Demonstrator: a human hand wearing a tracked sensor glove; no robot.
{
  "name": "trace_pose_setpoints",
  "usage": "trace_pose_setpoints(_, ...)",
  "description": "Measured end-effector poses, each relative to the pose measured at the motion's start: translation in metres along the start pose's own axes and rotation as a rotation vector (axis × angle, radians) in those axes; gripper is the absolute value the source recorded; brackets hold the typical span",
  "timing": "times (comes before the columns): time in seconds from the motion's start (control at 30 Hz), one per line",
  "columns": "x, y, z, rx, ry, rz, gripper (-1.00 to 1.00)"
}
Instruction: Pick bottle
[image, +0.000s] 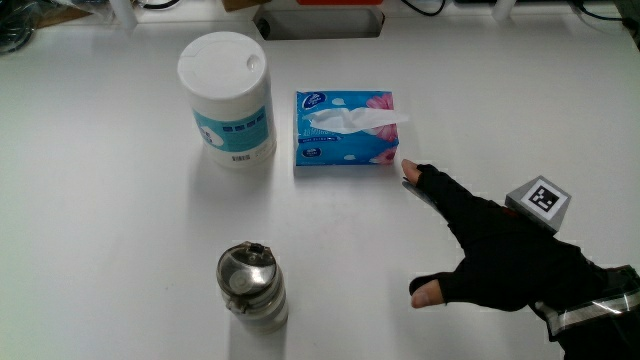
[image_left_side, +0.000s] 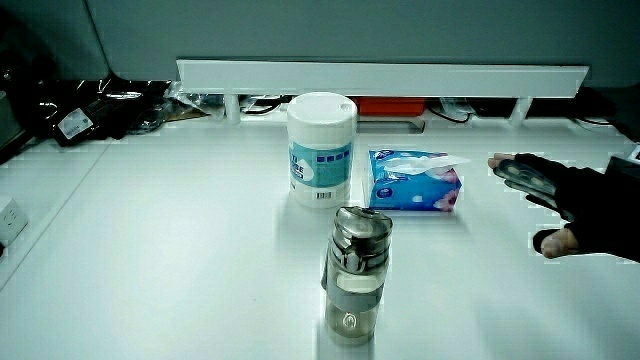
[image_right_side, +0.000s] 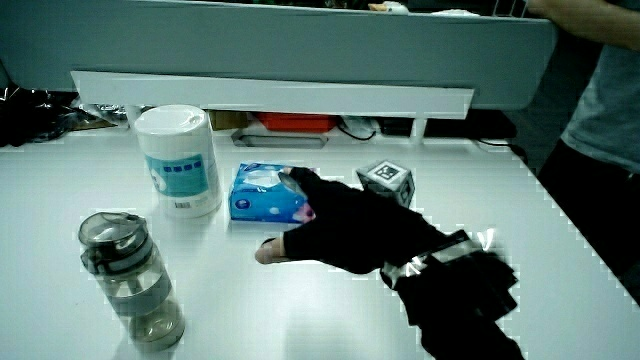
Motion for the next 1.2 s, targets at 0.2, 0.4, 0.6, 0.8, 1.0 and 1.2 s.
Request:
trace_pose_setpoints(0.2,0.006,0.013,-0.012,-0.037,0.006,-0.066,0.00)
trace_pose_setpoints(0.4,0.002,0.029,-0.035,-0.106,0.067,-0.141,0.00)
trace_pose_setpoints(0.6,0.013,0.045,-0.051,-0.140,0.054,-0.098,0.00)
trace_pose_setpoints(0.8,0.024,0.062,-0.071,-0.183,0.075,-0.081,0.00)
trace_pose_setpoints(1.0,0.032,0.077,-0.092,-0.234,0.146,-0.115,0.00)
trace_pose_setpoints(1.2,0.046,0.091,-0.107,-0.243,0.117,-0.075,0.00)
